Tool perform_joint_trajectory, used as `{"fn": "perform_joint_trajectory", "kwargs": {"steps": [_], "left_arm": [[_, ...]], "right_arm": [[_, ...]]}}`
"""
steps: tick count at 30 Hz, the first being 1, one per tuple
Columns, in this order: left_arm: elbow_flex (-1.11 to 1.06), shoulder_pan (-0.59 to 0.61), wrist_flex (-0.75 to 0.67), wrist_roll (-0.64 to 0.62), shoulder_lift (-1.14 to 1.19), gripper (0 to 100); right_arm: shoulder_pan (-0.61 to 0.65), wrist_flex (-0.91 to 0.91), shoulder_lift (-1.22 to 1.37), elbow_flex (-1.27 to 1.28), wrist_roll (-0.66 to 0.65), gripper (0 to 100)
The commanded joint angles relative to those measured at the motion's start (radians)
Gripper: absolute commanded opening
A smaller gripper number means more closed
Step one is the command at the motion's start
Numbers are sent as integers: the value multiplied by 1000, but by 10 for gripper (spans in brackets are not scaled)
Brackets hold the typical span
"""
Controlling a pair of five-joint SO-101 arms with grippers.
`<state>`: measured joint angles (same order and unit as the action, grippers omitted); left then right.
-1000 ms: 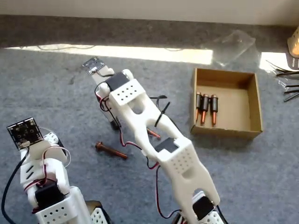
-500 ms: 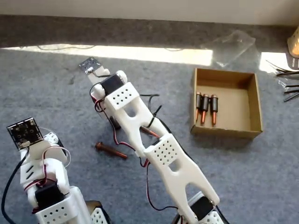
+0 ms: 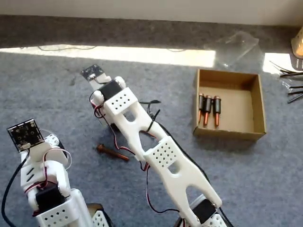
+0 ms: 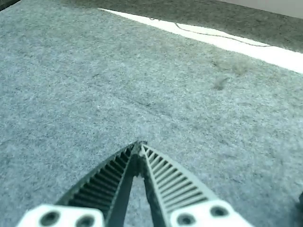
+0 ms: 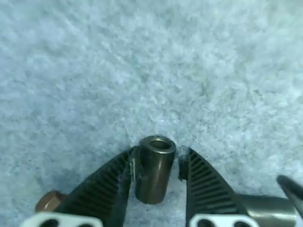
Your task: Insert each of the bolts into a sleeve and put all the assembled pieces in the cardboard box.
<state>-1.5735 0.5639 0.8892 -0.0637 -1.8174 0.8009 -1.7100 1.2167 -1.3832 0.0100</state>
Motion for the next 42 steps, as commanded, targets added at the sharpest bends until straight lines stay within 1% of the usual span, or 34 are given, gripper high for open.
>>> {"fn": "perform_joint_trajectory", "kwargs": {"steps": [1, 5, 7, 14, 19, 23, 31, 34, 42], "left_arm": [[4, 2, 2, 2, -12, 14], [2, 1, 2, 2, -12, 14], [2, 1, 0, 2, -12, 14], [1, 1, 0, 2, -12, 14], [1, -1, 0, 2, -12, 14], [-1, -47, 2, 5, -12, 14], [-13, -56, -3, 6, -12, 14], [-16, -56, -12, 6, -12, 14], [-16, -58, -12, 6, -12, 14]], "right_arm": [[7, -15, 19, -15, 18, 113], [8, -15, 28, -15, 18, 34], [8, -16, 25, -15, 18, 16], [10, -48, 2, -15, 18, 16], [2, -51, -122, -8, 15, 13], [1, -51, -222, -1, 14, 12], [-41, -51, -412, 168, 12, 12], [-87, -51, -481, 232, 12, 12], [-308, -44, -519, 392, 11, 12]]}}
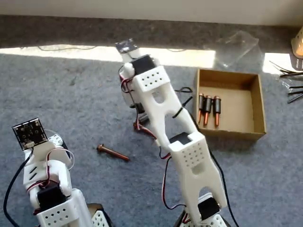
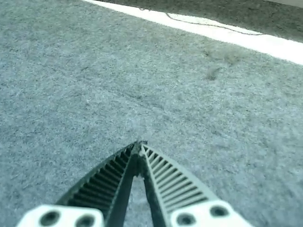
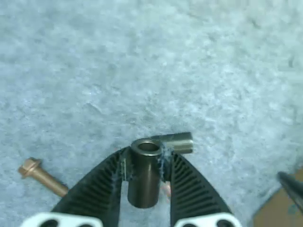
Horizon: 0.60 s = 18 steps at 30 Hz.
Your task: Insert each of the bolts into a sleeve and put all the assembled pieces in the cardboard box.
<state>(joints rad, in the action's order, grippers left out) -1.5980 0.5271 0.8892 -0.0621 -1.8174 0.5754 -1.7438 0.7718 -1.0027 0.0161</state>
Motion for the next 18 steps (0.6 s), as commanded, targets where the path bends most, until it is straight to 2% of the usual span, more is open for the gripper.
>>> {"fn": "perform_joint_trajectory", "kwargs": {"steps": [1, 4, 8, 12, 18], "left_arm": [[8, -21, -12, 5, -12, 14], [8, -21, -12, 5, -12, 14], [8, -21, -12, 5, -12, 14], [8, -21, -12, 5, -12, 14], [8, -21, -12, 5, -12, 14]], "right_arm": [[-107, -8, -74, 33, 3, 12], [-159, 24, -74, 108, -9, 12], [-186, 102, -74, 257, -120, 12], [-194, 139, -79, 363, -127, 12], [-208, 131, -84, 317, -129, 12]]}}
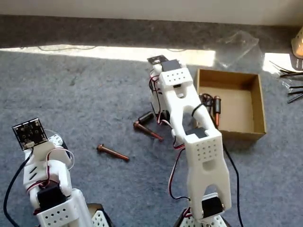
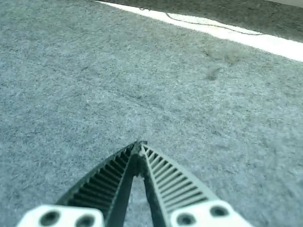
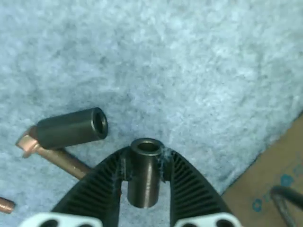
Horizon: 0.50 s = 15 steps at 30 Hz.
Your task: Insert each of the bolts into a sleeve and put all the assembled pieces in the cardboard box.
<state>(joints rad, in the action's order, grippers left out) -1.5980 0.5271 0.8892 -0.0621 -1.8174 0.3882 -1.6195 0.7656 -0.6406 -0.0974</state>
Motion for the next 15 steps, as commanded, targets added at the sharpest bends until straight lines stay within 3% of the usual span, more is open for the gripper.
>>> {"fn": "perform_joint_trajectory", "kwargs": {"steps": [1, 4, 8, 15], "left_arm": [[8, -21, -12, 5, -12, 14], [8, -21, -12, 5, -12, 14], [8, -21, -11, 5, -12, 14], [8, -21, -9, 5, -12, 14]], "right_arm": [[-21, 5, -77, -48, -15, 12], [-19, -15, -79, -48, -32, 12], [-21, -42, -77, -48, -147, 12], [-35, 2, -70, -44, -155, 17]]}}
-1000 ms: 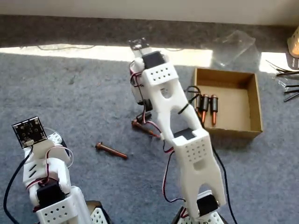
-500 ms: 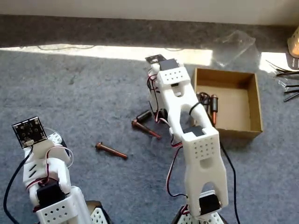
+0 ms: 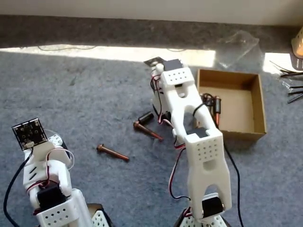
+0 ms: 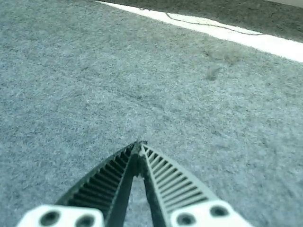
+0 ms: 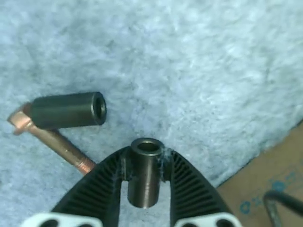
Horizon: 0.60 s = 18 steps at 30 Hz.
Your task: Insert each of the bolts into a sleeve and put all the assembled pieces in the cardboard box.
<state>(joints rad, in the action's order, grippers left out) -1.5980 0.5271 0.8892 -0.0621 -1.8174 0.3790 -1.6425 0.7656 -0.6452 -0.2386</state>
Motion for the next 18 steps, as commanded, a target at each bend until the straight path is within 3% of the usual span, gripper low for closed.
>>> {"fn": "perform_joint_trajectory", "kwargs": {"steps": [1, 18], "left_arm": [[8, -21, -9, 5, -12, 14], [-21, -21, -41, 5, -12, 14]], "right_arm": [[-27, 33, -70, -38, -14, 17], [-54, 177, -70, 116, -17, 18]]}}
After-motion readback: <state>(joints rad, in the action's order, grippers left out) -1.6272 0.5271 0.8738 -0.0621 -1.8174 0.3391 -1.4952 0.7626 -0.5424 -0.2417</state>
